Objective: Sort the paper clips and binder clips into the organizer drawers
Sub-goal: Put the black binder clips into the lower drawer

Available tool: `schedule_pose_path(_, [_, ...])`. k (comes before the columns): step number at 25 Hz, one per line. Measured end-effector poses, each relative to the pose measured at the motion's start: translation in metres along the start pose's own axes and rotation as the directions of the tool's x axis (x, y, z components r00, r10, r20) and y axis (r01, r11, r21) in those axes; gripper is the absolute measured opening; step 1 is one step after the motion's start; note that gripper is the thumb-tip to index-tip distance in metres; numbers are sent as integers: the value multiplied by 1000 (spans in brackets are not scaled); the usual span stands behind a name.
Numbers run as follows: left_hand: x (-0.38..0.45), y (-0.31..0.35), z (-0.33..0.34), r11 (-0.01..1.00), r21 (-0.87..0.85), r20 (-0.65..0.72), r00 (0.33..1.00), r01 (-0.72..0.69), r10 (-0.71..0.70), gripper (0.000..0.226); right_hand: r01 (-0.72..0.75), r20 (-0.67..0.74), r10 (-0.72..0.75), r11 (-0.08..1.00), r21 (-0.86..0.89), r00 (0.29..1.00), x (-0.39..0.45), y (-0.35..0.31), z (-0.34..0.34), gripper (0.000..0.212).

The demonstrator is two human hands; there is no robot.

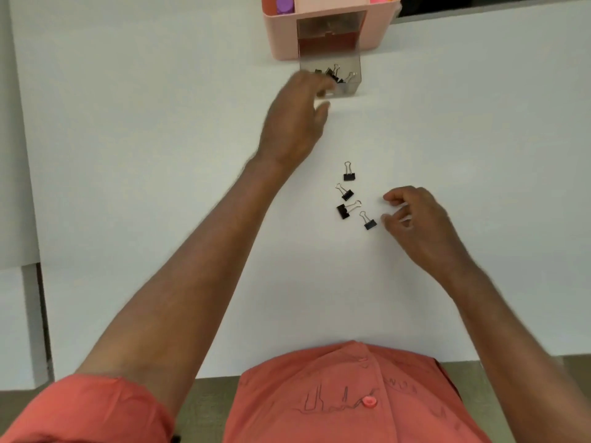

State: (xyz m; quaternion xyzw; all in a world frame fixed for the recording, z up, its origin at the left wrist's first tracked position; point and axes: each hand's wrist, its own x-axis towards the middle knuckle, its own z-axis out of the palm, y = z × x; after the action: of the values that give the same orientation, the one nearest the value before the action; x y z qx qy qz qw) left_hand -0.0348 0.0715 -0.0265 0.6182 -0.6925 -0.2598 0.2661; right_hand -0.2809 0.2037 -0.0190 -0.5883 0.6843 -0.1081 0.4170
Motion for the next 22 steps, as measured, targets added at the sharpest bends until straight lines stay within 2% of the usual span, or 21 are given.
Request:
schedule_pose_path(1, [-22, 4, 6, 1000, -25, 121, 993, 13, -10, 34, 20, 72, -16, 998, -55, 997, -9, 2, 6, 49])
schedule_pose_path(2, [-45, 7, 13, 999, -34, 264, 964, 41, -31, 47, 37, 120, -26, 995, -90, 992, -14, 2, 12, 65])
schedule_pose_path(4, [-86, 13, 26, 997, 21, 480, 874, 79, -80, 87, 59, 142, -39, 989, -137, 989, -16, -4, 23, 88])
schedule_pose_path(6, [-110, 16, 37, 992, 122, 506, 858, 33, -91, 109, 64, 125, -43, 982, -175, 991, -10, -10, 34, 99])
schedule_pose_path(8, [-114, 20, 39, 981, 193, 485, 871, -22, -76, 111, 78, 102, -58, 975, -206, 993, -5, -15, 42, 102])
schedule_pose_path(11, [-103, 22, 37, 983, 181, 486, 870, -4, -86, 94, 98, 58, -86, 958, -270, 995, 1, -20, 52, 97])
schedule_pose_path(15, [-92, 15, 32, 984, 174, 473, 874, 33, -113, 50, 121, -47, -145, 936, -330, 988, 6, -21, 61, 71])
schedule_pose_path(18, [-96, 12, 36, 976, 215, 437, 891, 28, -122, 24, 145, -89, -171, 960, -239, 981, 7, -20, 64, 50])
schedule_pose_path(22, [-104, 15, 41, 973, 228, 380, 917, 36, -123, 16, 150, -87, -156, 986, -76, 984, 13, -24, 66, 36])
